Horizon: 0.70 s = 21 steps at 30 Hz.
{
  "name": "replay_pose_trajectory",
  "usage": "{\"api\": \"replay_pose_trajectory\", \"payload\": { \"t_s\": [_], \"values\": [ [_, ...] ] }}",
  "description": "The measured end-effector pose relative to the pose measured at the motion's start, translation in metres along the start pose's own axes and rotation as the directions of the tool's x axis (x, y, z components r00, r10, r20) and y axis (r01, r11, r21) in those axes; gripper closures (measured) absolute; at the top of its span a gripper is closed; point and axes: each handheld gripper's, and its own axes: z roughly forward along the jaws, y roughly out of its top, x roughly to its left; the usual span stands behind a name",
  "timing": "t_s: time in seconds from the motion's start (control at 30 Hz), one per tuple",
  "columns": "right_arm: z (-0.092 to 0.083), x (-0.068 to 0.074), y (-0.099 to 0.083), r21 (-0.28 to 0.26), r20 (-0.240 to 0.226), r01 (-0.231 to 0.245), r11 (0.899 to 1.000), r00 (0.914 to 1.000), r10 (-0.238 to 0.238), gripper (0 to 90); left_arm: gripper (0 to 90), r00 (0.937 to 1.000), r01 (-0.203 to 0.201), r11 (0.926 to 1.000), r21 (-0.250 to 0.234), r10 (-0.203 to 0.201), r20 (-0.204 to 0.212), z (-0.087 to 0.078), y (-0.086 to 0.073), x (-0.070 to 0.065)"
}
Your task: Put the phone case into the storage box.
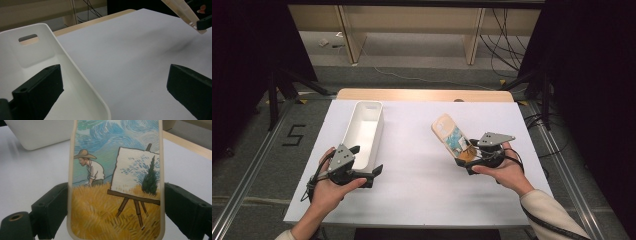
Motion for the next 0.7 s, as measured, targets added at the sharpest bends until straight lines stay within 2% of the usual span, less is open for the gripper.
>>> {"api": "replay_pose_trajectory", "payload": {
  "t_s": [0.47, 0.7],
  "values": [
    [-0.014, 0.011, -0.005, -0.027, -0.014, 0.001, 1.000, 0.9999, -0.002, 11.6, 0.4, 0.9999, -0.005, 1.0000, 0.005, 0.005, -0.012, 0.006, 0.006, 0.001],
    [-0.013, 0.017, -0.005, -0.021, -0.026, 0.009, 1.000, 0.9996, -0.010, 11.6, 0.7, 0.9998, 0.012, 0.9999, 0.005, -0.012, 0.015, 0.015, 0.015, 0.001]
  ]
}}
